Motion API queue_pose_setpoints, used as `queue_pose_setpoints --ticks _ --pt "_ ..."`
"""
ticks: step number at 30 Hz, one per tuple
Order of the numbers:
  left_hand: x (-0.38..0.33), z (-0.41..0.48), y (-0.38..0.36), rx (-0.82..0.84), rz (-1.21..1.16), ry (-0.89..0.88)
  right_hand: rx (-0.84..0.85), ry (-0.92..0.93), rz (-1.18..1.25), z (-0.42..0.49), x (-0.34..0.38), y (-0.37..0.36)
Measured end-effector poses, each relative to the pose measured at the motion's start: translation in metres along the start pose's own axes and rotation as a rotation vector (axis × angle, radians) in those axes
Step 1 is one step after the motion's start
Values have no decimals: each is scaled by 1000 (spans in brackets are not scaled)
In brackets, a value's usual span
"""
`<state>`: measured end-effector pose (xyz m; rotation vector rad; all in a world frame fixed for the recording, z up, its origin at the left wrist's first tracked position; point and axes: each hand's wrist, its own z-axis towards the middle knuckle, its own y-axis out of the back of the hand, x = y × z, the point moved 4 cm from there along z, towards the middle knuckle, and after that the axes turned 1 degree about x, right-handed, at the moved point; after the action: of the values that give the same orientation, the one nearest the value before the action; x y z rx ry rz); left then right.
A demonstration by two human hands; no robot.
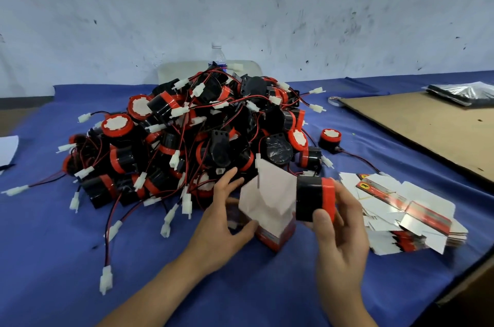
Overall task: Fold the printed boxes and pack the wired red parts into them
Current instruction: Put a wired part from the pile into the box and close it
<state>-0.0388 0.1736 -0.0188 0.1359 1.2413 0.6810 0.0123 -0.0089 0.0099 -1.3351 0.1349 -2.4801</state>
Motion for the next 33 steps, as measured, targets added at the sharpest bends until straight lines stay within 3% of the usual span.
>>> queue_pose_setpoints --ticks 7,10,13,17,22,26,33 --pt "5 1 -2 166 -17 91 -3 -3 -114 6 0 4" --pt "3 0 -3 110 33 56 -70 224 -133 1 11 8" --pt "-2 1 -5 80 40 32 40 443 -121 -9 18 1" --pt "-9 -2 -12 92 20 -4 200 424 -325 -18 12 -16" --pt "-15 -5 -16 82 -5 -21 105 306 -694 -6 -1 -24" --pt "-12 -4 -16 63 28 3 118 501 -967 -7 -4 -30" --pt "-3 -7 -16 88 84 11 134 558 -1003 -5 -2 -28"
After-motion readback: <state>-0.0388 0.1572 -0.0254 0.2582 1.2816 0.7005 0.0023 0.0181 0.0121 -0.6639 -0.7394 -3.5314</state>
